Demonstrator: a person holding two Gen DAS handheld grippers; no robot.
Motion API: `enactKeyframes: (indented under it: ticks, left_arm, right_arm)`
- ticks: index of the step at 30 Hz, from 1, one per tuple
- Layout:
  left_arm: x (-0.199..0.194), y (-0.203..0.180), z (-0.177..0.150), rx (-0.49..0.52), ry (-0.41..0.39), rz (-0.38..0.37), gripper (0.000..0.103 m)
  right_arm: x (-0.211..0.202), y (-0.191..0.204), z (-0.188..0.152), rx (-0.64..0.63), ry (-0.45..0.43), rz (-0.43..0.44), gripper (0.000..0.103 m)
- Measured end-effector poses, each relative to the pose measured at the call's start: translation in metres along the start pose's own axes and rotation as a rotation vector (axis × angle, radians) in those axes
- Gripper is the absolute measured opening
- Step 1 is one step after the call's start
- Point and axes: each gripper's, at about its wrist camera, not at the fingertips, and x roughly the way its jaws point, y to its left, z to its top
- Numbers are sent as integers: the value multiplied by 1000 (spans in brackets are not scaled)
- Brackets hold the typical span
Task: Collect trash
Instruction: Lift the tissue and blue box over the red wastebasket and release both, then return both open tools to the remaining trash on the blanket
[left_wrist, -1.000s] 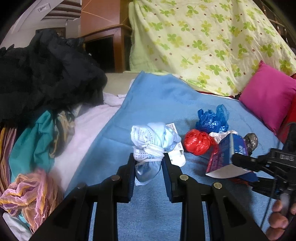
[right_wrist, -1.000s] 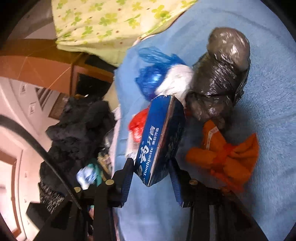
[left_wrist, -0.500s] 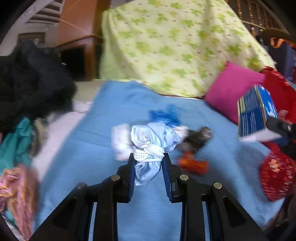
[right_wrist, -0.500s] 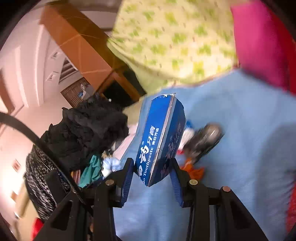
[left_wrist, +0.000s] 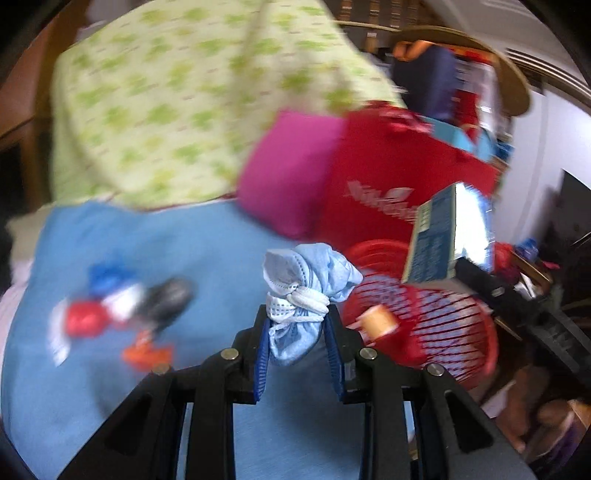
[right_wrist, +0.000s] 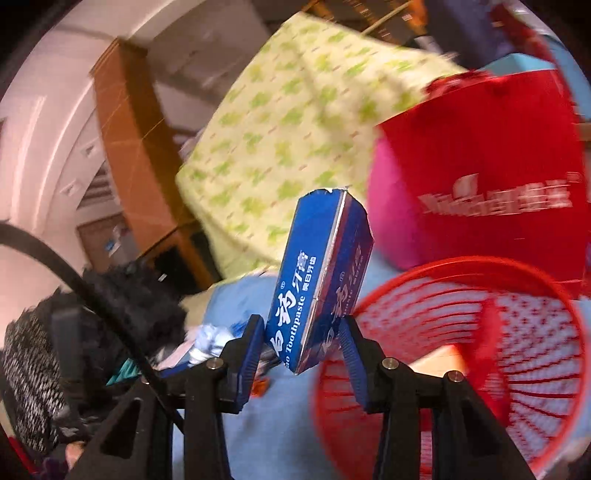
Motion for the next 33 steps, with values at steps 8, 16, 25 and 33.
enactKeyframes:
  ticks: [8, 16, 25, 33]
  left_arm:
    - [44, -76, 23, 132, 61, -83, 34]
    - [65, -88, 10, 151, 111, -51, 67]
    - [49, -57, 7, 175, 60, 192, 75]
    - [21, -15, 6, 151, 5, 369, 82]
  right_arm:
    - [-39, -70, 19, 119, -86, -143, 51]
    - [-31, -98, 19, 193, -21, -214, 59]
    - [-32, -93, 22, 219, -58, -191, 60]
    - [-22, -62, 22, 183, -87, -141, 60]
